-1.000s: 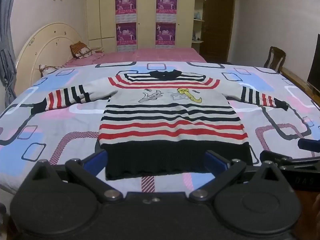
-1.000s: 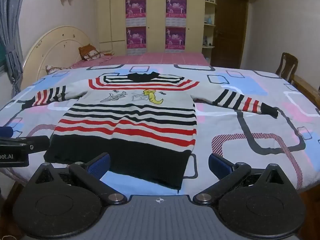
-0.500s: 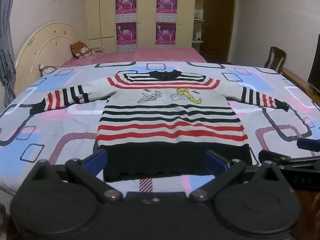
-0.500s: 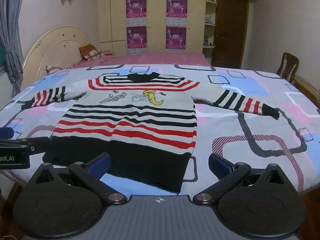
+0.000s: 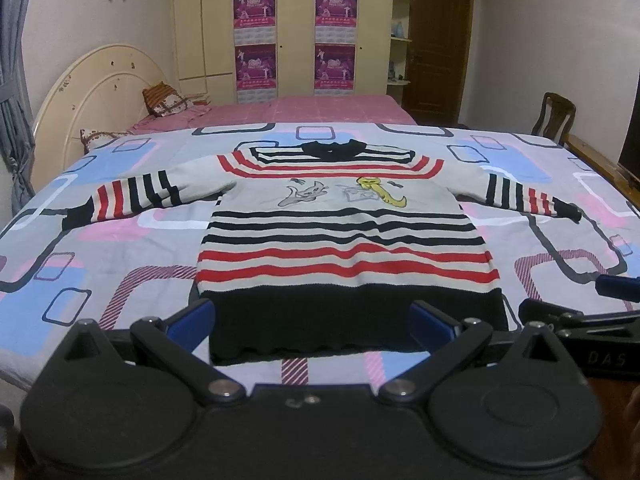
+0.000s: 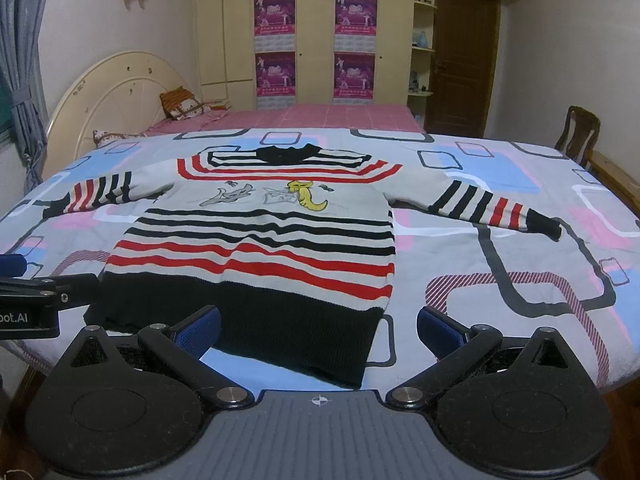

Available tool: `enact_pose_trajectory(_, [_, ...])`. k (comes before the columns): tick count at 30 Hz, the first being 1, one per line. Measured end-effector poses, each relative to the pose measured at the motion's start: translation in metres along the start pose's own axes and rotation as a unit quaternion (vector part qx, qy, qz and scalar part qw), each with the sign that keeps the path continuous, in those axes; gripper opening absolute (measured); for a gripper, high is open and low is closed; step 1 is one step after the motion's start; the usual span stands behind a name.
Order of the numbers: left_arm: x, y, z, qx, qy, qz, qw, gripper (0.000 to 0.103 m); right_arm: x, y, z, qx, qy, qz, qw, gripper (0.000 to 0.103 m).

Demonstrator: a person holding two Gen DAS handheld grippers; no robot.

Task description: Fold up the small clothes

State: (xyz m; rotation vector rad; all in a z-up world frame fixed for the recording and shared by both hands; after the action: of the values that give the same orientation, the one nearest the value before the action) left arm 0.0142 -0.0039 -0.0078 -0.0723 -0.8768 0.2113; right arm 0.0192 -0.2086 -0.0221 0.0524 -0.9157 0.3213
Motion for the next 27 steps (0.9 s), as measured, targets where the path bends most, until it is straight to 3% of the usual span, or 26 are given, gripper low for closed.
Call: enact_pose_trajectory(27, [-0.0004, 0.0011, 0.0015, 0.005, 0.0, 0.004, 1.0, 0.103, 0.0006, -0.0019, -0.0004, 0.002, -0.001, -0.001, 1.0, 0.103])
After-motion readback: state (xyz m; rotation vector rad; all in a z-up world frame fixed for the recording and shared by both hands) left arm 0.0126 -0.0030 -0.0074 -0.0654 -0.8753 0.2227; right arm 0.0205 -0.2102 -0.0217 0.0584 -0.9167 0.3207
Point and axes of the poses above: each gripper's, at about its wrist camera, not at the fingertips, and z roughly against the way its jaws point, y to its left, x to its top, the point moved 1 cm from there along -z, roughly the way its jaws point, and after that the axes turned 12 degrees about z, right-handed, at the moved point
